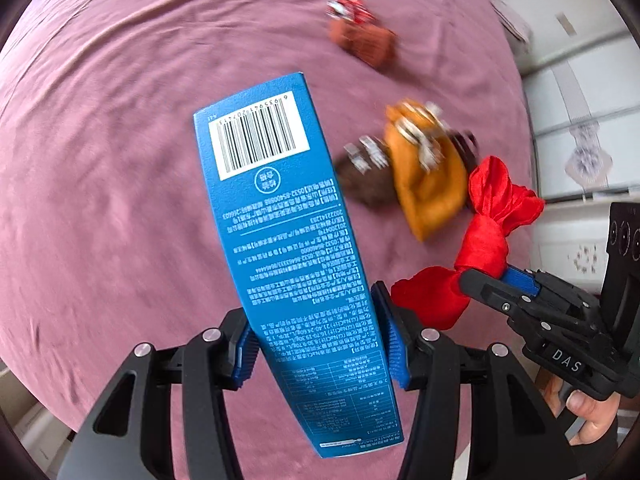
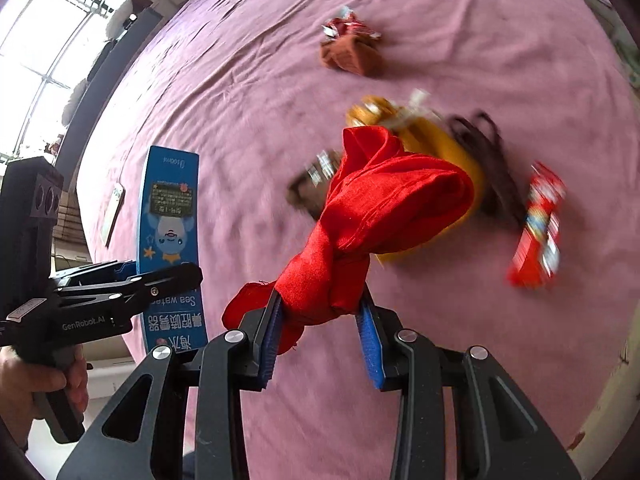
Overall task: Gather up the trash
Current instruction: 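Carry blue box and red cloth to the yellow bin and open both tools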
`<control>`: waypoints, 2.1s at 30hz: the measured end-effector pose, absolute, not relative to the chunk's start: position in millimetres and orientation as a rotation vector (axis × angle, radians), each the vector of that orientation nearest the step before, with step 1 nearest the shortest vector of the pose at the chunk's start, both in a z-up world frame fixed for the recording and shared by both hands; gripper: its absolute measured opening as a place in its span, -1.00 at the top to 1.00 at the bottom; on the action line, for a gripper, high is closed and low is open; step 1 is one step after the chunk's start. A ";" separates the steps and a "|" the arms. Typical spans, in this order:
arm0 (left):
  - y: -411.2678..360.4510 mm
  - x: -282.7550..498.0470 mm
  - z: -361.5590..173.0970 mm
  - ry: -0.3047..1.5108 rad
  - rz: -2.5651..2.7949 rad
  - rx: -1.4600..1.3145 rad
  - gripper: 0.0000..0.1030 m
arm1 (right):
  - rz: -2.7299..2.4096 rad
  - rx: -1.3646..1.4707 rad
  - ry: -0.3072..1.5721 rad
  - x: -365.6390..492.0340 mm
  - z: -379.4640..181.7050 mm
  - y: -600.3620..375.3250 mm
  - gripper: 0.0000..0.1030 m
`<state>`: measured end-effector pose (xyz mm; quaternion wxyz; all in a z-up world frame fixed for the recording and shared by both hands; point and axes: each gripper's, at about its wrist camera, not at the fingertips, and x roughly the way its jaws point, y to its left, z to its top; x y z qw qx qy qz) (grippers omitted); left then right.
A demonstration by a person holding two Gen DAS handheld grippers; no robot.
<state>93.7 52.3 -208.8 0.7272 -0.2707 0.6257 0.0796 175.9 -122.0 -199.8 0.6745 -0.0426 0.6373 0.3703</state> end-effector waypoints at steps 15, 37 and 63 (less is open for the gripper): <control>-112.2 86.6 -189.8 1.455 -0.065 -0.347 0.00 | 0.633 0.062 1.433 128.9 -190.2 -288.0 0.32; -336.4 135.9 -201.8 1.531 -0.342 -0.140 0.00 | 0.400 0.266 1.395 114.7 -195.4 -503.7 0.32; -512.7 221.2 -243.3 1.588 -0.621 0.019 -0.08 | 0.101 0.382 1.403 137.1 -240.0 -652.6 0.18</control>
